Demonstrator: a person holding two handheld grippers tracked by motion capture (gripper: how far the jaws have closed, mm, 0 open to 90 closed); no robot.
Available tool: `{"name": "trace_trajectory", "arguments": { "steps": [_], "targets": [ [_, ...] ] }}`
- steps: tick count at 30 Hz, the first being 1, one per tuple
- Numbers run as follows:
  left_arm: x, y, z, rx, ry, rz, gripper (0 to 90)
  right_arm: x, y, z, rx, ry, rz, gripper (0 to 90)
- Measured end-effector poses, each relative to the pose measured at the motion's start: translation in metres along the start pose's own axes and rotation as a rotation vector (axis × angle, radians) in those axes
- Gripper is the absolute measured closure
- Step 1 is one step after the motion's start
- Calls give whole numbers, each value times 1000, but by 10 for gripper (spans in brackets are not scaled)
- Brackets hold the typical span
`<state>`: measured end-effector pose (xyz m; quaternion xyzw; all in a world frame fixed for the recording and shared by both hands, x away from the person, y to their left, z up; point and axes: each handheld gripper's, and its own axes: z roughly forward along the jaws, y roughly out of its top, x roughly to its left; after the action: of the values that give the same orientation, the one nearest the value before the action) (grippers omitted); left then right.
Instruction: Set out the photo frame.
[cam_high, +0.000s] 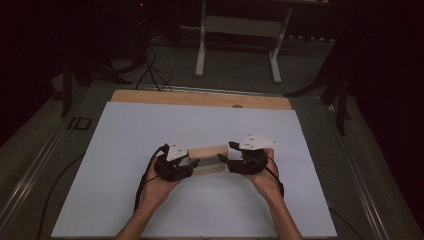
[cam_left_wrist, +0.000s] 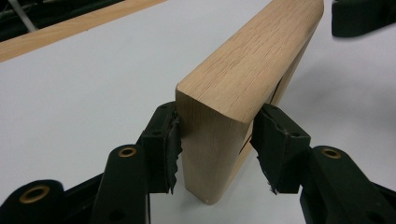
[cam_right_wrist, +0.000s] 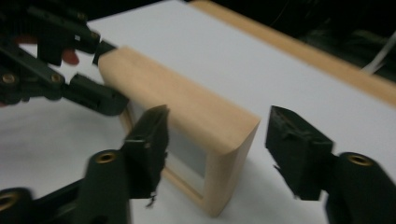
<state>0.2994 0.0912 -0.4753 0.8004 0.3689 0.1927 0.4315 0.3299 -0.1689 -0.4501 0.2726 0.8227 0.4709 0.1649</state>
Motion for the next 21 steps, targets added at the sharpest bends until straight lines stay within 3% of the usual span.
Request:
{"name": "trace_trajectory", "arguments": {
  "steps": [5,8,21],
  "targets": [
    [0,0,0,-2,1,-2,519,-2,-4,11,46,52,8,300],
    [0,0,0,-1,2,2,518,-3,-5,18,59,57,-12,293],
    [2,0,0,4,-9,-2,520,-13,-10,36,63,116,23,309]
  ]
}}
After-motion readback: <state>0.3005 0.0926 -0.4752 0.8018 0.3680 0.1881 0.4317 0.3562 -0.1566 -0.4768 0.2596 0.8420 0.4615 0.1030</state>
